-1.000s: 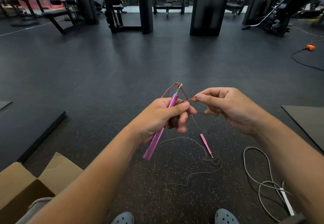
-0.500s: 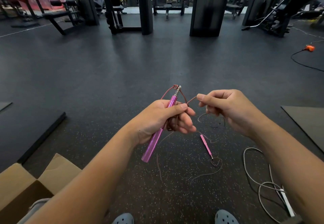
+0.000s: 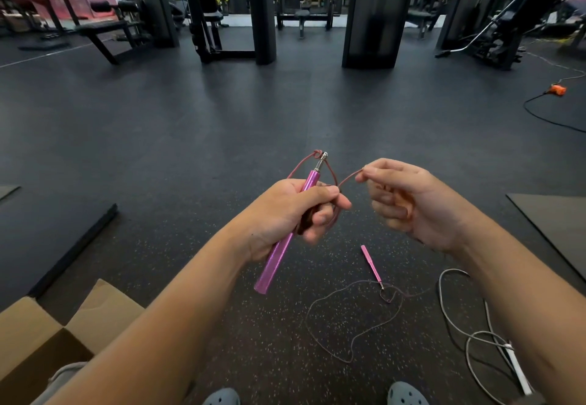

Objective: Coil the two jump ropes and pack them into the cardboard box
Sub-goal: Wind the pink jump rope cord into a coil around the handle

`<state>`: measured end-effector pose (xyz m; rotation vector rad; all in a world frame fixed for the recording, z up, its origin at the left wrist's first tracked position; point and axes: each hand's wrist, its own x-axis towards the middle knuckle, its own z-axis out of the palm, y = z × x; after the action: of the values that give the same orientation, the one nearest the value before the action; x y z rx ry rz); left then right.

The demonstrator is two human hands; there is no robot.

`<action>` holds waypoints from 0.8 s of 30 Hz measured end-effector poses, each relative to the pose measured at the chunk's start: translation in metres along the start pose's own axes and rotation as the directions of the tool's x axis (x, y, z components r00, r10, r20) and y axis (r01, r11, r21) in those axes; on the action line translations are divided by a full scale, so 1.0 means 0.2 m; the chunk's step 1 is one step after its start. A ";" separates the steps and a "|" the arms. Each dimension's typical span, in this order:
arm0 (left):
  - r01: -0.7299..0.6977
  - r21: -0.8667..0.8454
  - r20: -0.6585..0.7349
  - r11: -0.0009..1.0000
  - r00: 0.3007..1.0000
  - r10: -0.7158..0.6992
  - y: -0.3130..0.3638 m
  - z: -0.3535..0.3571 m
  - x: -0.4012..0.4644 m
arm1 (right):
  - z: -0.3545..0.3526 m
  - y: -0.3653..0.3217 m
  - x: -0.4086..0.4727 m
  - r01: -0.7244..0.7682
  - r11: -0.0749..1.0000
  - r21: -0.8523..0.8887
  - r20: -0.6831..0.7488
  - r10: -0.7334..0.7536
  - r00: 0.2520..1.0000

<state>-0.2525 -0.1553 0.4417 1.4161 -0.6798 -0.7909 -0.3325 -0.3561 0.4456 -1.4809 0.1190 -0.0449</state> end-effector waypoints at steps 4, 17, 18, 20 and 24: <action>0.010 0.004 -0.039 1.000 0.999 -0.010 -0.01 0.01 0.00 | 0.02 0.03 0.01 0.136 0.897 -0.420 -0.114 -0.200 0.973; 0.017 -0.132 -0.075 0.991 0.997 -0.027 0.01 0.04 -0.01 | -0.01 0.04 0.03 0.228 0.818 -0.527 -0.061 -0.304 0.951; 0.005 -0.140 -0.091 0.990 0.996 -0.018 0.01 0.03 0.00 | -0.01 0.04 0.04 0.222 0.779 -0.586 -0.029 -0.295 0.955; -0.026 -0.156 -0.114 0.987 0.993 0.008 0.00 0.02 0.01 | 0.00 0.05 0.04 0.210 0.780 -0.590 0.010 -0.253 0.967; -0.053 -0.203 -0.081 0.978 0.996 0.037 0.00 0.00 0.02 | 0.03 0.05 0.04 0.264 0.782 -0.565 0.044 -0.291 0.956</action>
<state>-0.2496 -0.1589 0.4409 1.2331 -0.5526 -0.7454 -0.3243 -0.3509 0.4358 -2.0912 -0.0610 -0.3087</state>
